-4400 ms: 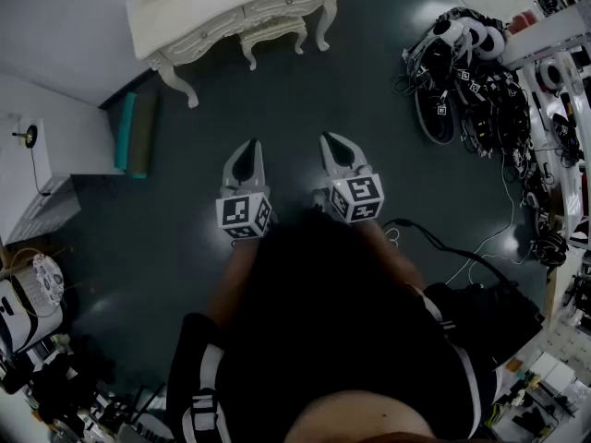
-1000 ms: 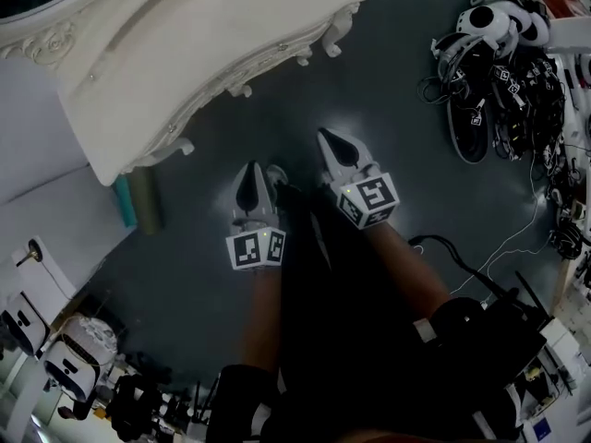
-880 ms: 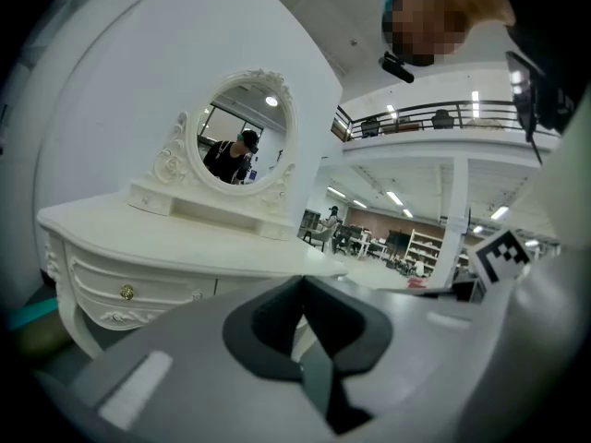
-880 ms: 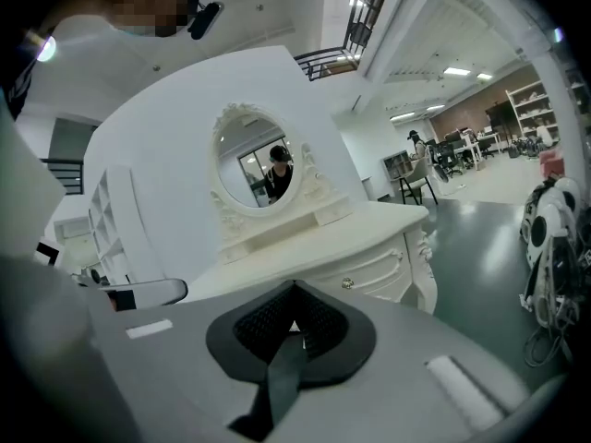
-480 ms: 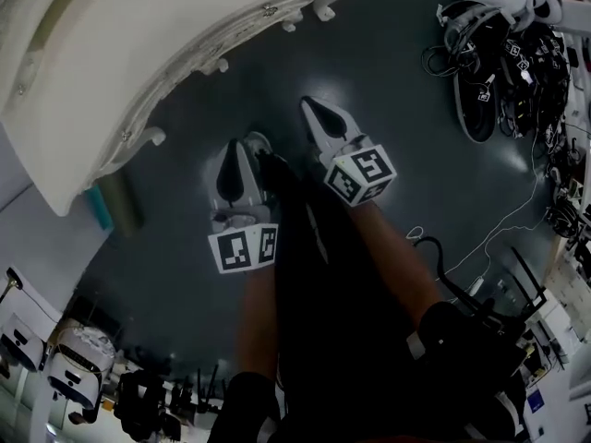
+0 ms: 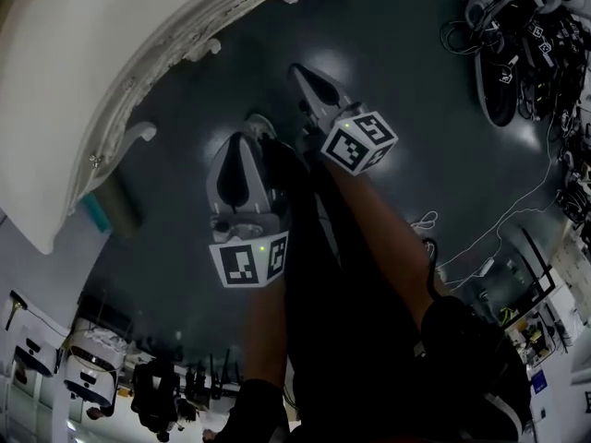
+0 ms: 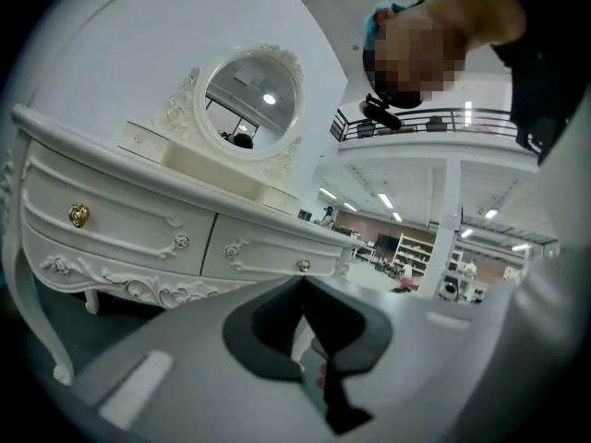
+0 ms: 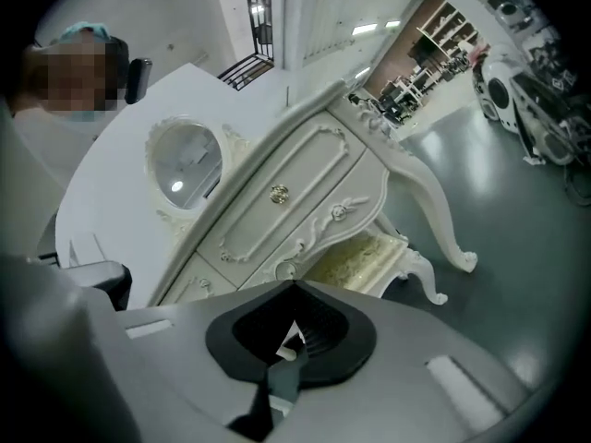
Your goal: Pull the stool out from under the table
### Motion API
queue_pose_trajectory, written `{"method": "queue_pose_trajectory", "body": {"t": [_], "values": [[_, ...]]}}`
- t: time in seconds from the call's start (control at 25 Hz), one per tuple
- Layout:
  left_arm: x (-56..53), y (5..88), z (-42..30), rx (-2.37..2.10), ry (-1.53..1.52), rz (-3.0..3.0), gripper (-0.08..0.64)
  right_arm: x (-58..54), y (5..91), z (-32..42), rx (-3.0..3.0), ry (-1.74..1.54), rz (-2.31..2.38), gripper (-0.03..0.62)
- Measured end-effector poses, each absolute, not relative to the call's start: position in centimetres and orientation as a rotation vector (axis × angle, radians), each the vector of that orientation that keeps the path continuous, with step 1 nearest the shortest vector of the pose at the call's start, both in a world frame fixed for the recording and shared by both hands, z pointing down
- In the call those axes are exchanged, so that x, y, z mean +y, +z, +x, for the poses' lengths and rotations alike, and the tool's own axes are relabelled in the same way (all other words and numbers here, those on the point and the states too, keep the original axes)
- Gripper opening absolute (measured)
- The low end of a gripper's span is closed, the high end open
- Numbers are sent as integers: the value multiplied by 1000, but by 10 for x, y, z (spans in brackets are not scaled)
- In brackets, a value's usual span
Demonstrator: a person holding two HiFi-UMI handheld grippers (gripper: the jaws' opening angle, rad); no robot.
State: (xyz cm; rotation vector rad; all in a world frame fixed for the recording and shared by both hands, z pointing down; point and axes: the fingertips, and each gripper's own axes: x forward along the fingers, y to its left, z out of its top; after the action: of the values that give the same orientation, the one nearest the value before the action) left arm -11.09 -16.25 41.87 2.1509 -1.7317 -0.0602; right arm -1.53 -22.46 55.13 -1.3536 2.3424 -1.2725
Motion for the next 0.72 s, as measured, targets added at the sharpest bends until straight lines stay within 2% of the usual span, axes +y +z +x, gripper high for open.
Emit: {"method": "queue_pose_trajectory", "body": {"t": [0.2, 0.24, 0.4, 0.56, 0.72], "values": [[-178, 431, -118, -1733, -84, 2164, 8, -238, 601, -27, 2233, -1374, -1319, 7], [-181, 436, -120, -1732, -90, 2167, 9, -241, 610, -30, 2216, -1385, -1310, 40], [-192, 453, -126, -1724, -103, 2180, 8, -255, 642, -38, 2156, -1422, -1277, 79], [-196, 468, -127, -1706, -93, 2203, 8, -266, 668, -43, 2078, -1466, -1237, 168], [-198, 482, -132, -1690, -89, 2207, 9, -277, 689, -52, 1983, -1516, -1183, 299]]}}
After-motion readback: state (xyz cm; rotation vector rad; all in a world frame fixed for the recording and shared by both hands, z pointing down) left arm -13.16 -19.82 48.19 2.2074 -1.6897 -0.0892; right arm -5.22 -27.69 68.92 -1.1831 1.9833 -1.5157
